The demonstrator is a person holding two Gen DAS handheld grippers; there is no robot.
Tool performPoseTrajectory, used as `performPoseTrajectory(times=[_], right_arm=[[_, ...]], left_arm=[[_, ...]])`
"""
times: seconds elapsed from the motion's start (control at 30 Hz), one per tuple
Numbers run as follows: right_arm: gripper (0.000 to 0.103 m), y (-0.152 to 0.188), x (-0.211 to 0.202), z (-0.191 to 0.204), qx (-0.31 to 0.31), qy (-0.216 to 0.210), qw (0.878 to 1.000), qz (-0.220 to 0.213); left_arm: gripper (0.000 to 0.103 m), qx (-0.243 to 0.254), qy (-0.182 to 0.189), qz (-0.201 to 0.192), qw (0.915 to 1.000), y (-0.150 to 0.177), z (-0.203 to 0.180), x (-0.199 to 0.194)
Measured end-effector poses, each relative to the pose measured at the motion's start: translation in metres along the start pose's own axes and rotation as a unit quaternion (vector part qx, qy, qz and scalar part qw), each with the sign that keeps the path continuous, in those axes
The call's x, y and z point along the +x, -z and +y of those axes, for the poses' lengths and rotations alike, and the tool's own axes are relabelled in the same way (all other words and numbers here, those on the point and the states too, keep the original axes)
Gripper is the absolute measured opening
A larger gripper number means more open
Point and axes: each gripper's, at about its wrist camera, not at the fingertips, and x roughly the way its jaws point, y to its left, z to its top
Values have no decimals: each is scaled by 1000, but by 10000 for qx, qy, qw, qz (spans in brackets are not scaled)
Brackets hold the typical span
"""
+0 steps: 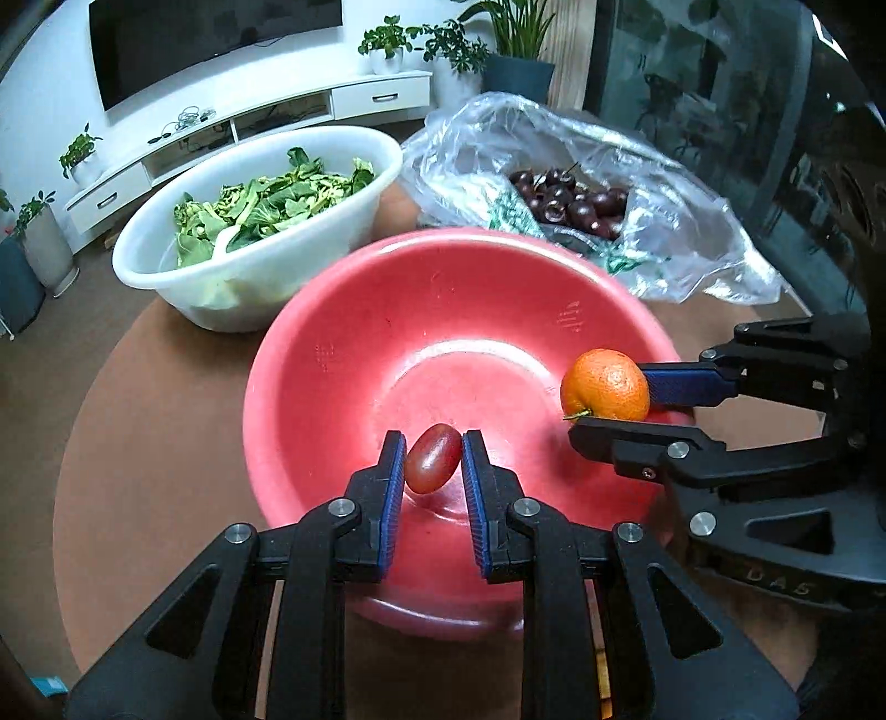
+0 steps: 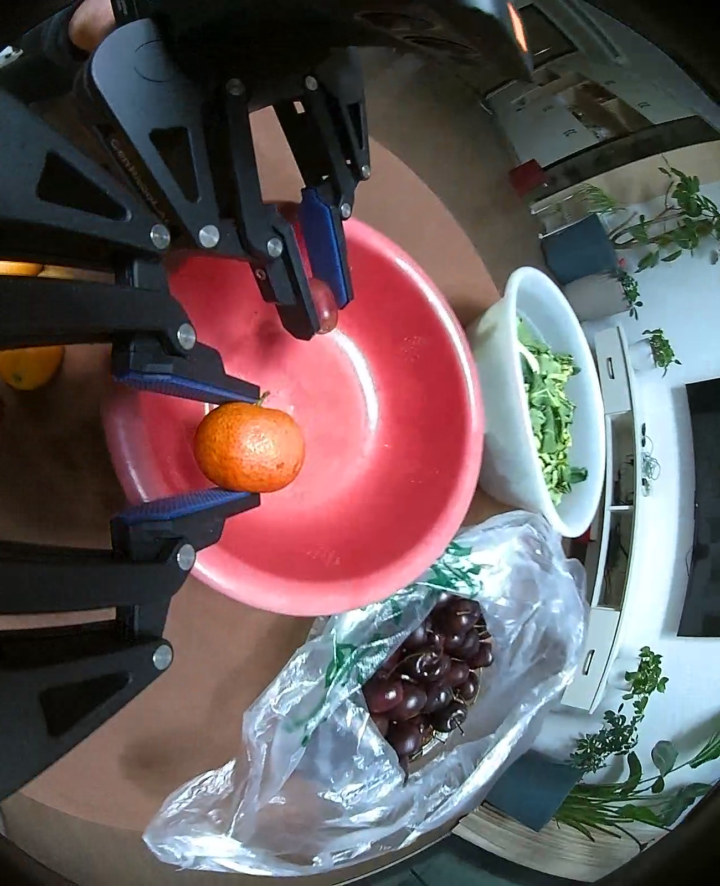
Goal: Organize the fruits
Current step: 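Release the cherry tomato and tangerine into the red basin with both tools, then grasp a tangerine with the left tool while the right tool grasps a red tomato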
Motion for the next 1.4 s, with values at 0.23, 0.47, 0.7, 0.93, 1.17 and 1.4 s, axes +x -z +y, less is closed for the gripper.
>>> performPoseTrajectory(times=[0.23, 0.47, 0.7, 0.93, 1.17, 1.4], right_arm=[[34, -2, 9, 7, -217, 151, 9996, 69], [41, -5, 10, 5, -191, 140, 9997, 108], [47, -4, -7, 0, -97, 212, 9997, -52], [57, 10, -67, -3, 25, 141, 9978, -651], [72, 76, -134, -3, 365, -423, 9901, -1287], [77, 153, -146, 9, 669, -642, 9881, -1230]], left_arm=[[20, 122, -190, 171, 9996, 2, -2, 15], [22, 78, -262, 154, 9995, 0, 1, 15], [62, -26, -298, 17, 9996, -4, 5, 7], [75, -88, -255, -273, 9993, -2, 1, -27], [103, -383, 112, -862, 9955, 60, 0, -111], [103, -410, 54, -714, 9966, 163, -40, -159]])
